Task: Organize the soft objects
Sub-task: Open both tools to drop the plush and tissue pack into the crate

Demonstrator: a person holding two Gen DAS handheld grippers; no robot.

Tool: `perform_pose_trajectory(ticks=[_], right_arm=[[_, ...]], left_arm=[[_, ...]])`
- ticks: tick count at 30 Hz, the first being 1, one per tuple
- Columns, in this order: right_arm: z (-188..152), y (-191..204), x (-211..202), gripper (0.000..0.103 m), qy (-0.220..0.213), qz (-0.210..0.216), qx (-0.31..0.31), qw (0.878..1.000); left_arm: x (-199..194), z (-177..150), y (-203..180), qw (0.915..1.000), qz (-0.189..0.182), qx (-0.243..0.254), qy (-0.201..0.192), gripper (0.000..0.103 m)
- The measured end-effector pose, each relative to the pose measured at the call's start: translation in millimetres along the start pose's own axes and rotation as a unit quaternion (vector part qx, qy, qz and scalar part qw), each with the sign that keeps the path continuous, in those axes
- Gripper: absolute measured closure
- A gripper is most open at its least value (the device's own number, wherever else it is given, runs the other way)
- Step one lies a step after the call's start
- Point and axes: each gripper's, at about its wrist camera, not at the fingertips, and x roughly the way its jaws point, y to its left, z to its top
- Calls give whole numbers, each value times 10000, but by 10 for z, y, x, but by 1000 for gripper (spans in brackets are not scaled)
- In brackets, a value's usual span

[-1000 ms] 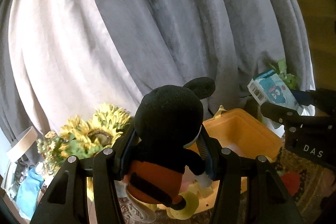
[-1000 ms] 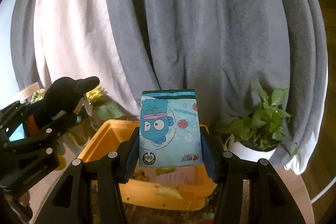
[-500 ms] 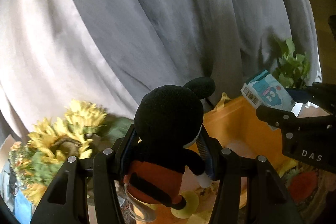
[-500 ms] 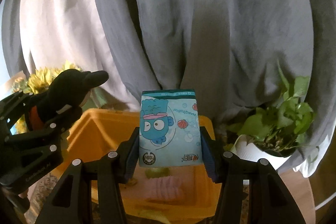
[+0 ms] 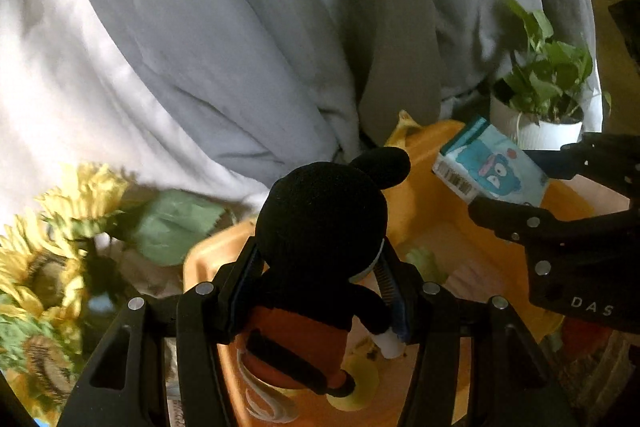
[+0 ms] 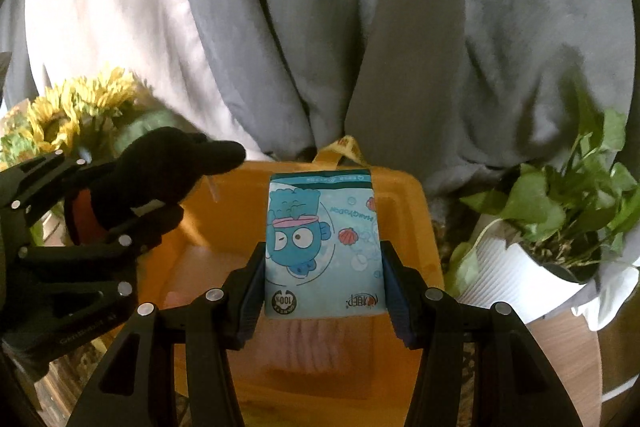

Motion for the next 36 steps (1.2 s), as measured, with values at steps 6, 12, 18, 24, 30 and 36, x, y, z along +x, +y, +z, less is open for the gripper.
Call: perform_pose_trajectory(ticks=[6,12,18,24,30,36], right_arm=[[-15,-37,106,44,194,133,131,9996],[-24,-58,104,42,191,79,219,9995],[-24,-107,-13,42,110,-3,359,9993],[-47,-130,-269,42,-64,-36,444,9990],[-64,-142,-645,42,-287,-10,580,9979],[-127,-65,-1059,42,-525,-86,610,9967]], left_arm=[[126,-45,-25,9996,-114,-15,253,39],[83,-46,-53,9997,68,23,212,25],[-107,-38,-23,9991,134,-350,209,21],[-437,-65,-16,9965,314,-761,115,21],[-867,-86,-9,9925,461,-1135,-42,18],[-1308,-153,-8,9882,387,-1441,-334,16]])
